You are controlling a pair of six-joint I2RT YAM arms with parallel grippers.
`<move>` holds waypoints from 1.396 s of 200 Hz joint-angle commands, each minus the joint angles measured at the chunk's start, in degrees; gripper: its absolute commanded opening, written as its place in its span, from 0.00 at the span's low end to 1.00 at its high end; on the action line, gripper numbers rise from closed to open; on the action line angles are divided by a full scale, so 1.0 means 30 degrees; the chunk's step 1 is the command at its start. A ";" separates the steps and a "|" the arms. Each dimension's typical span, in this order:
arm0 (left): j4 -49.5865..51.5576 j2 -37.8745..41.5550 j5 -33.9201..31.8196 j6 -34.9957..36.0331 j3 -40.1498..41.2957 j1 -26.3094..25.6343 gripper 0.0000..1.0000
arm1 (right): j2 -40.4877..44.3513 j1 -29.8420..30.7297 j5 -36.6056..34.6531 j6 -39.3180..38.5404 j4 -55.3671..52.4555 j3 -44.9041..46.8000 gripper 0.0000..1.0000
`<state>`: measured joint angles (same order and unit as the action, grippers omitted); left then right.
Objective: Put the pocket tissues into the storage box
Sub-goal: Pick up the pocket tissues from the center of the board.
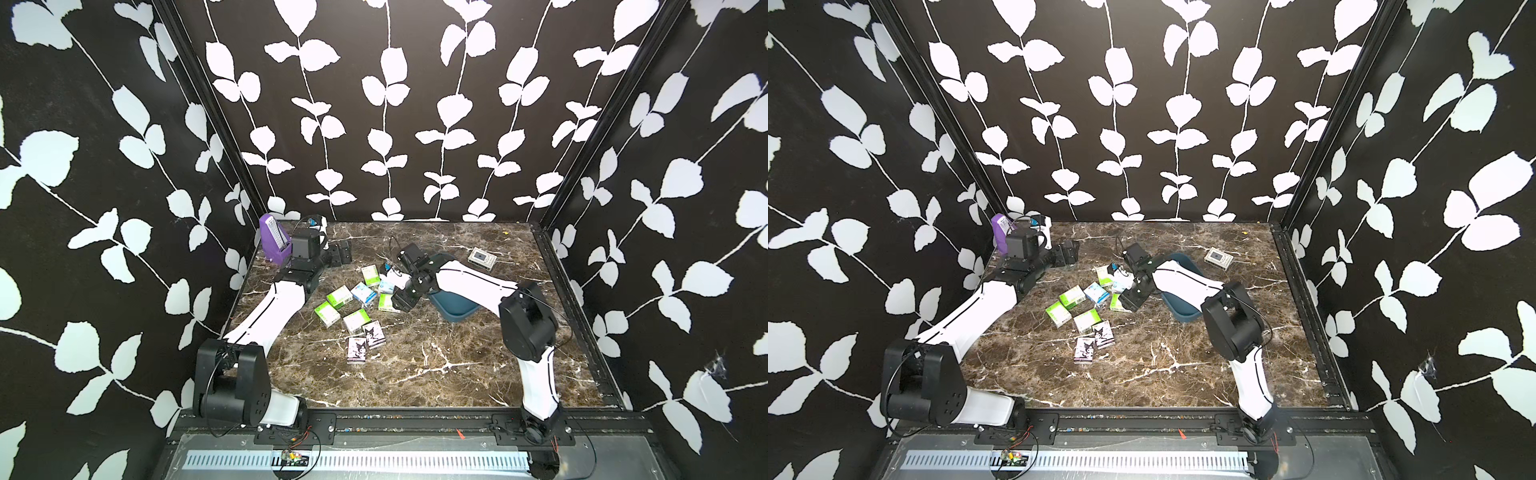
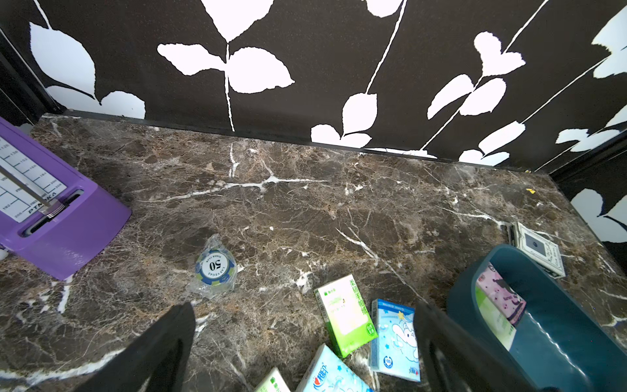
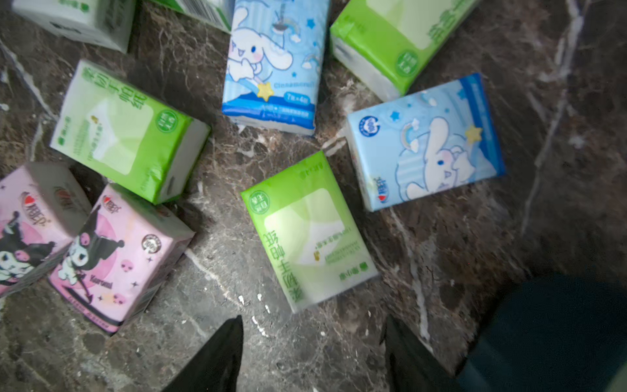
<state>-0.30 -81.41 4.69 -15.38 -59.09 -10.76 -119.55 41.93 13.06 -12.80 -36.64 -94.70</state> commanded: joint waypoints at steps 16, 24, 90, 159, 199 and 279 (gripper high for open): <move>0.0142 0.0825 0.0177 -0.0170 -0.0249 0.0131 0.99 | -0.1499 0.0253 0.0016 -0.1704 -0.0089 -0.2201 0.68; 0.0157 0.0827 0.0199 -0.0139 -0.0269 0.0184 0.99 | -0.1766 0.0322 -0.0097 -0.1864 -0.0254 -0.2562 0.69; 0.0281 0.0938 0.0094 0.0210 -0.0202 0.0278 0.99 | -0.3318 0.0696 -0.0106 -0.2350 -0.1332 -0.4350 0.68; 0.0261 0.1200 -0.0127 0.0323 0.0240 0.0310 0.99 | -0.3802 0.0934 0.0094 -0.2251 -0.1819 -0.4617 0.66; 0.0255 0.1261 -0.0184 0.0350 0.0323 0.0334 0.99 | -0.4226 0.0969 -0.0057 -0.2267 -0.2181 -0.4953 0.63; 0.0243 0.1296 -0.0171 0.0357 0.0370 0.0336 0.99 | -0.4299 0.1000 -0.0054 -0.1585 -0.2084 -0.5264 0.25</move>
<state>0.14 -79.55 4.60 -14.96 -59.07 -10.07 -131.55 44.29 12.69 -18.37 -42.13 -108.81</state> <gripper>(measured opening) 0.990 0.332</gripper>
